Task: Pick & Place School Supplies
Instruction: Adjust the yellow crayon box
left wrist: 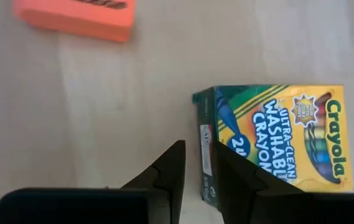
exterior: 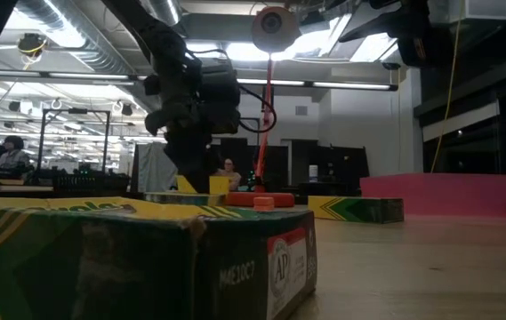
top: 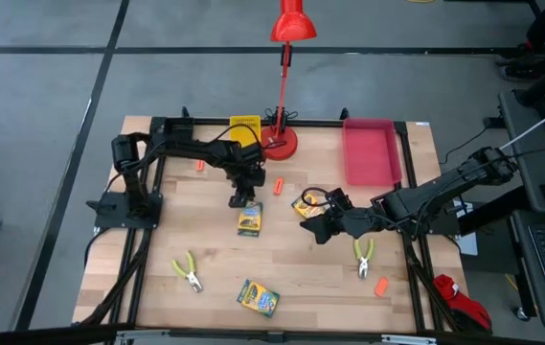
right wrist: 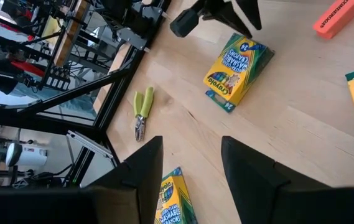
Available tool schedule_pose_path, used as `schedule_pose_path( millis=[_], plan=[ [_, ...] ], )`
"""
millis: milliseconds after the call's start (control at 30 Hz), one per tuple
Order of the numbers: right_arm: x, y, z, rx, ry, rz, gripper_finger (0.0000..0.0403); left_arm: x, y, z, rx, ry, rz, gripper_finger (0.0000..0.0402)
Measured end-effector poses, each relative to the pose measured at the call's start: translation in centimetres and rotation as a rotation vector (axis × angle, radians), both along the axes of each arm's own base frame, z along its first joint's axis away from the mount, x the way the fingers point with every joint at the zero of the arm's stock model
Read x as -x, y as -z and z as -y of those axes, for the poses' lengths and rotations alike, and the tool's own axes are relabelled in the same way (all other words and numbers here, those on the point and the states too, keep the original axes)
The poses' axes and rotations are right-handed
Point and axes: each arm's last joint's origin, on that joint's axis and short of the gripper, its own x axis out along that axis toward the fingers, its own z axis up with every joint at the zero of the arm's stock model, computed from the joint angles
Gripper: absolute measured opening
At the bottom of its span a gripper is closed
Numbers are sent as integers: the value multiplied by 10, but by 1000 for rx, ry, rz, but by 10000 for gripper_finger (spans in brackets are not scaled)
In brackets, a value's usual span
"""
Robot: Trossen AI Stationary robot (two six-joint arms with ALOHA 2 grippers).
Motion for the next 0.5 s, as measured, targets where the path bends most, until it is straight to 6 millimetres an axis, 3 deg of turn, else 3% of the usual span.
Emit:
schedule_pose_path(
  millis=[500],
  plan=[
    [0,0,0,4,-2,-1,166,-2,-2,8,42,16,4,73]
  ],
)
